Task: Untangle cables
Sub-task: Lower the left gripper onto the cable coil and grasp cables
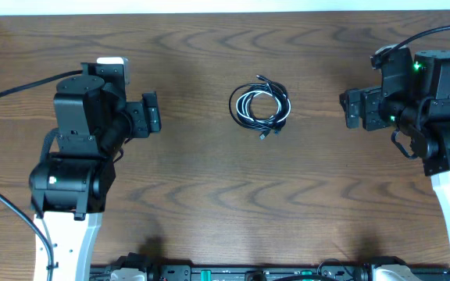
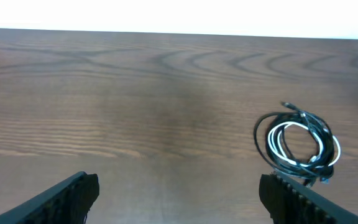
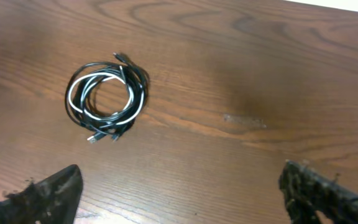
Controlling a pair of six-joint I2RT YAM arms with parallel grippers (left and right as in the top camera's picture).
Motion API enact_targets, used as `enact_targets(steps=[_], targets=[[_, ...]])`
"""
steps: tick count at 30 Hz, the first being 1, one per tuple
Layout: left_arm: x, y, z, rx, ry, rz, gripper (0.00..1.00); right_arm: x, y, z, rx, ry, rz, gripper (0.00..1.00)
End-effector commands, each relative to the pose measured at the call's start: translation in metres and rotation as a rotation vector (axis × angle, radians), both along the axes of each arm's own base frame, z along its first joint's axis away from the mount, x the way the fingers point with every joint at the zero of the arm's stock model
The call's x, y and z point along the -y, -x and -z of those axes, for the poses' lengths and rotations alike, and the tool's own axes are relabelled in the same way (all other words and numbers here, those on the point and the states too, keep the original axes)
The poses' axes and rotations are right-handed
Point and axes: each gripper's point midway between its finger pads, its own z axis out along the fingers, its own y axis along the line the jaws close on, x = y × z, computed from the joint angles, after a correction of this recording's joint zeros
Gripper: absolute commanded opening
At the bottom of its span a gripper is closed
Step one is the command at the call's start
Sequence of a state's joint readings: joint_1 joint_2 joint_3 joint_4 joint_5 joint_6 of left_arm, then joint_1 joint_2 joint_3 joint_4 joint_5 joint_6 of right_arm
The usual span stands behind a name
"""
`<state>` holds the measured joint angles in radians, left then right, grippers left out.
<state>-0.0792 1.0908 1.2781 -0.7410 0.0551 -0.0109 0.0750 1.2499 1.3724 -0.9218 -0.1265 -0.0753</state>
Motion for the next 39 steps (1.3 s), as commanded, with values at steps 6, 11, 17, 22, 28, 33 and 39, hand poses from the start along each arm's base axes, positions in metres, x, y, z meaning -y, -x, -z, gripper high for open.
enact_targets(steps=[6, 11, 17, 22, 28, 33, 39], targets=[[0.03, -0.035, 0.044, -0.139, 0.099, 0.12, 1.0, 0.019, -0.004, -0.006, 0.011, 0.005, 0.146, 0.99], [0.055, -0.062, 0.081, -0.216, 0.164, 0.206, 1.0, 0.019, -0.005, 0.014, -0.069, 0.02, 0.144, 0.99], [0.091, -0.087, 0.1, -0.203, 0.183, 0.302, 1.0, 0.015, -0.018, 0.058, -0.208, 0.025, 0.132, 0.99], [0.116, -0.099, 0.1, -0.166, 0.166, 0.378, 1.0, 0.009, -0.034, 0.084, -0.258, 0.021, 0.072, 0.99], [0.14, -0.108, 0.122, -0.204, 0.154, 0.465, 1.0, 0.002, -0.053, 0.085, -0.206, 0.013, 0.018, 0.99], [0.152, -0.118, 0.161, -0.272, 0.152, 0.48, 1.0, 0.007, -0.056, 0.083, -0.193, 0.005, 0.038, 0.98], [0.174, -0.126, 0.2, -0.3, 0.132, 0.521, 0.98, 0.015, -0.056, 0.084, -0.199, -0.001, 0.052, 0.96]])
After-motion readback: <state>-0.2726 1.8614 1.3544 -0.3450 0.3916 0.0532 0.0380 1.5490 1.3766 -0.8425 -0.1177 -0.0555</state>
